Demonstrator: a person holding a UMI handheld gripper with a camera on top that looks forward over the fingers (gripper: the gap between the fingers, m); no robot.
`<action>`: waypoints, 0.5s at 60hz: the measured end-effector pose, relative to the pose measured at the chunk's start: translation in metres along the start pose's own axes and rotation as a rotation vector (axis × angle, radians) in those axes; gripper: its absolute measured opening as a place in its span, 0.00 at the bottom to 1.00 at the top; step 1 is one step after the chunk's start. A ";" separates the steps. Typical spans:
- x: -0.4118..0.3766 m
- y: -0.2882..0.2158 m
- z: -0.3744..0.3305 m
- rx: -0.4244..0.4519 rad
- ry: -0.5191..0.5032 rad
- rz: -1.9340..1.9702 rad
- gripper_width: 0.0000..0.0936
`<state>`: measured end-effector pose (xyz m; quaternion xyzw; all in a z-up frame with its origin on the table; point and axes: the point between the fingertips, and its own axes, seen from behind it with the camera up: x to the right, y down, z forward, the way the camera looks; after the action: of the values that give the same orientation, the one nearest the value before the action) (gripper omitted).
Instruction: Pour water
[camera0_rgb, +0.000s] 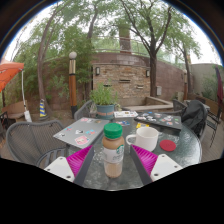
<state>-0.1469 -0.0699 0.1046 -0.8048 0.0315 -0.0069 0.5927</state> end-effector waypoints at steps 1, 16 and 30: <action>0.000 0.001 0.005 0.003 -0.004 -0.003 0.88; 0.002 0.012 0.062 0.067 0.003 -0.091 0.50; -0.007 0.010 0.080 0.033 -0.060 -0.149 0.38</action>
<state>-0.1508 0.0036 0.0716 -0.7948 -0.0464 -0.0276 0.6045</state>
